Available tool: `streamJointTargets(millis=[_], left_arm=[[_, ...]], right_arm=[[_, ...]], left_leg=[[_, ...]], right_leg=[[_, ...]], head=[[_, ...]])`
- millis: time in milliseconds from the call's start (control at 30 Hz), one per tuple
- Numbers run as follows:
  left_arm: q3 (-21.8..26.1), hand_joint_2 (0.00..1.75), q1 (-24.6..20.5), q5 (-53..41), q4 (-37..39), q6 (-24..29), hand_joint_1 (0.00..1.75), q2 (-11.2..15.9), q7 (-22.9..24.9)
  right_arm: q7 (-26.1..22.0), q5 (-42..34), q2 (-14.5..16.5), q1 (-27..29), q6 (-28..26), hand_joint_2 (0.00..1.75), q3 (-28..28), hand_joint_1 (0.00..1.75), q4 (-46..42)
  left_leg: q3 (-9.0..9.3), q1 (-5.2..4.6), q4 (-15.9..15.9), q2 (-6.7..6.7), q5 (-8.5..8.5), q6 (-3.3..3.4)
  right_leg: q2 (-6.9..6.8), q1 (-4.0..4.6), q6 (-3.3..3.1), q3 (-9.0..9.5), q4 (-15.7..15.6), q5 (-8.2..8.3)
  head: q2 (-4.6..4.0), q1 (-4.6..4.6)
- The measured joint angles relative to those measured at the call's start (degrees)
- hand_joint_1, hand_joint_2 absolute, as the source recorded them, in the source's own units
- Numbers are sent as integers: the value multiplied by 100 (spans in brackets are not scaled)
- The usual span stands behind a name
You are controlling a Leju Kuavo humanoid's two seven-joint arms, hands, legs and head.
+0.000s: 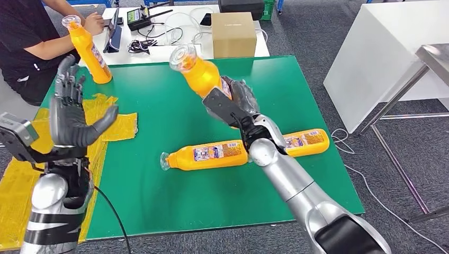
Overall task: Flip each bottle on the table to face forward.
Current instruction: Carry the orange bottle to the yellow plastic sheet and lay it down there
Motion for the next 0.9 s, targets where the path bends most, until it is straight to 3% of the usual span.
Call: streamJointTargets(millis=[233, 433, 767, 900], left_arm=[[46, 175, -750, -673, 401, 41, 0, 124, 400], [-153, 175, -1304, -1058, 752, -84, 0, -10, 585], [-432, 175, -1290, -1277, 832, -8, 0, -168, 322], [-505, 175, -1043, -624, 785, -258, 0, -348, 242]], right_arm=[[-16, -32, -179, -199, 73, 175, -150, 175, -285], [-336, -398, -224, -208, 10, 175, -379, 175, -548], [-459, -359, -262, -55, -120, 175, -469, 174, -824], [-393, -111, -208, -39, -294, 175, -454, 175, -864]], left_leg=[[-16, 0, 2, -1, 3, 1], [-22, -3, 5, -1, 4, 2], [-27, 0, 4, 1, 4, 2], [-32, -1, 3, 2, 4, 2]], right_leg=[[-1, 0, 0, -15, 2, 0], [-1, -1, 2, -19, 1, 1], [3, 0, 2, -24, 1, 1], [4, 1, 2, -26, 2, 1]], head=[[0, -1], [0, 0], [0, -1], [0, -1]])
